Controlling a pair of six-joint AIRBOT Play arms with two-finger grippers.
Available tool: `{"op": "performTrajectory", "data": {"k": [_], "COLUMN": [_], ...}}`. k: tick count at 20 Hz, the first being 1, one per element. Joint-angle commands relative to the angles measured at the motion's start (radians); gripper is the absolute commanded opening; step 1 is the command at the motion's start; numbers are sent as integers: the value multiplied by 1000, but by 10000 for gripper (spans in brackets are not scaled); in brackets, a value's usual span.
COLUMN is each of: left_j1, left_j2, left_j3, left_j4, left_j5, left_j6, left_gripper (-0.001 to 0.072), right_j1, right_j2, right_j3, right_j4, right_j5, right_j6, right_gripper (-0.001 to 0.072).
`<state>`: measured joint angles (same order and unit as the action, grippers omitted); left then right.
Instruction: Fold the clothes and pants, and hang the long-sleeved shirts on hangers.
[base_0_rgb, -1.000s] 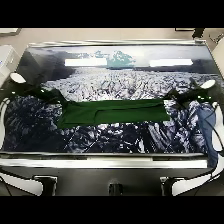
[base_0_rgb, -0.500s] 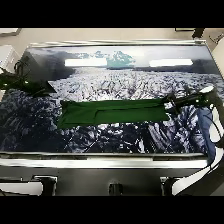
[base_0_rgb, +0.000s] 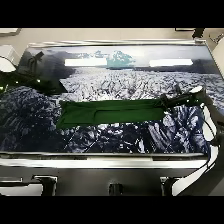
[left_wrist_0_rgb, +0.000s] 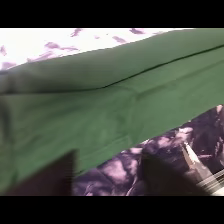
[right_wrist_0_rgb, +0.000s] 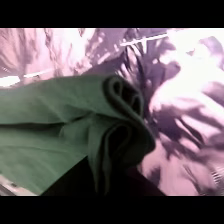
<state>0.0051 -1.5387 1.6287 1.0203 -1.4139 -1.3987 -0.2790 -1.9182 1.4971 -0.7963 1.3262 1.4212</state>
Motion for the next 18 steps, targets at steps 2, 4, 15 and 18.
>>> {"op": "performTrajectory", "data": {"k": [2, 4, 15, 18], "left_j1": [-188, -311, -678, -787], "left_j2": [-24, -76, -431, -436], "left_j3": [-40, -85, -115, -115], "left_j4": [0, 0, -629, -803], "left_j5": [214, 375, 724, 900], "left_j6": [0, -27, -276, -260], "left_gripper": [28, 25, 24, 23], "right_j1": [29, 67, 263, 298], "right_j2": [153, 257, 655, 660], "right_j3": [3, 3, 3, 3], "right_j4": [38, 33, 8, -34], "right_j5": [77, 82, 69, 16], "right_j6": [-8, 21, 131, 131], "right_gripper": [33, 33, 33, 33]}}
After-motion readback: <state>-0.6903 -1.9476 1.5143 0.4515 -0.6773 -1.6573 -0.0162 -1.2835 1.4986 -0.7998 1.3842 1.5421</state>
